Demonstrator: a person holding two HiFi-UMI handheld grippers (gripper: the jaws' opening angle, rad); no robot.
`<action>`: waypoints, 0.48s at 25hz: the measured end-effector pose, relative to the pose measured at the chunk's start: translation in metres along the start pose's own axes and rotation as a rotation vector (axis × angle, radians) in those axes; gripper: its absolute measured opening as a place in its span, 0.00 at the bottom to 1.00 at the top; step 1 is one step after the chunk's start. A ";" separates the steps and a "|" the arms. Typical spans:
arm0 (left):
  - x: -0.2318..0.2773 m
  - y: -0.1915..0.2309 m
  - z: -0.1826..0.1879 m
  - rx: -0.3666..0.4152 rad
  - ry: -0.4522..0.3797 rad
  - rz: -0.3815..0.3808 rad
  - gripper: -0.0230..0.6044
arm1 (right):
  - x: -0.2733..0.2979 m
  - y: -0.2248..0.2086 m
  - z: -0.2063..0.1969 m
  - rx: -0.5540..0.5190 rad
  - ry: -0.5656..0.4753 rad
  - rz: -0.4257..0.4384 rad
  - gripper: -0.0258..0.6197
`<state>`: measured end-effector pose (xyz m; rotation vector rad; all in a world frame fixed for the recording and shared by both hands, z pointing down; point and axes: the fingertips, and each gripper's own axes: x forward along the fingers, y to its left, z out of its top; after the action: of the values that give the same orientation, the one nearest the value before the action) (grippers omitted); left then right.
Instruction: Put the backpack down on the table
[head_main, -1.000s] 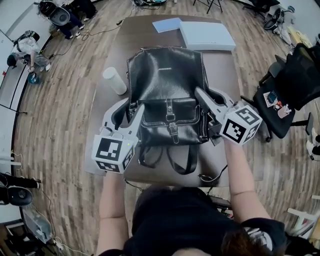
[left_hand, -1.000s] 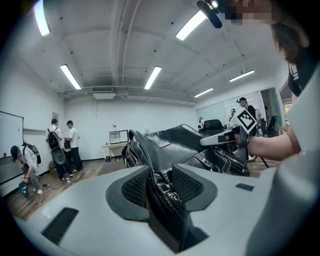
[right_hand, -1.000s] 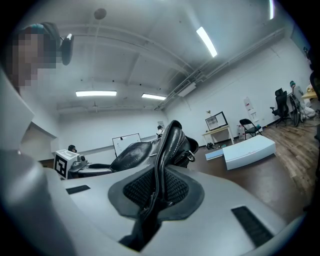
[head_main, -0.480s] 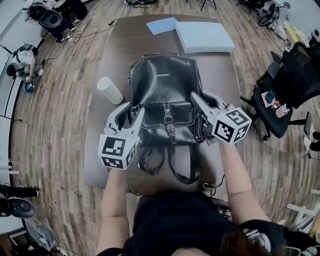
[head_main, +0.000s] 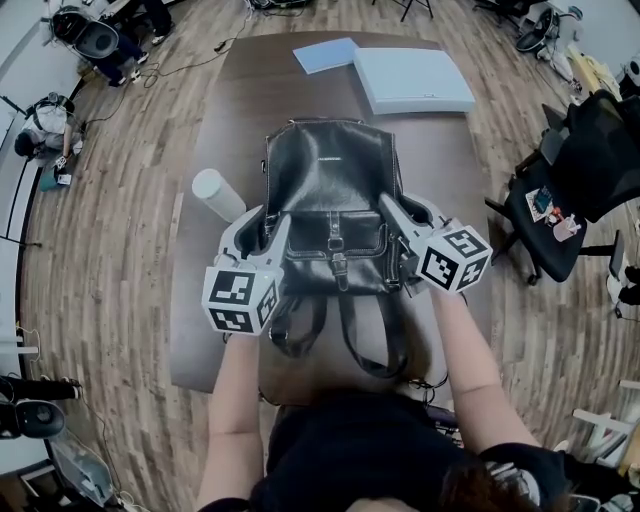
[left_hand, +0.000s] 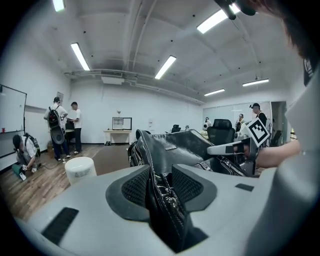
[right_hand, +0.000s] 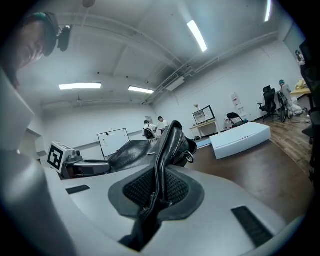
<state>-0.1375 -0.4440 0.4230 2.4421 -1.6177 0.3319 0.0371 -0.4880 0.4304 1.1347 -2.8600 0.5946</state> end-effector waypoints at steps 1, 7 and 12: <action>0.003 0.001 0.000 0.002 0.003 0.001 0.29 | 0.002 -0.002 -0.001 0.000 0.003 -0.006 0.11; 0.015 0.005 -0.005 0.001 0.033 0.015 0.30 | 0.010 -0.013 -0.007 -0.006 0.039 -0.025 0.12; 0.017 0.007 -0.009 -0.010 0.051 0.014 0.31 | 0.012 -0.017 -0.013 -0.053 0.076 -0.056 0.14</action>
<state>-0.1386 -0.4589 0.4372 2.3958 -1.6127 0.3843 0.0374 -0.5031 0.4497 1.1536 -2.7532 0.5442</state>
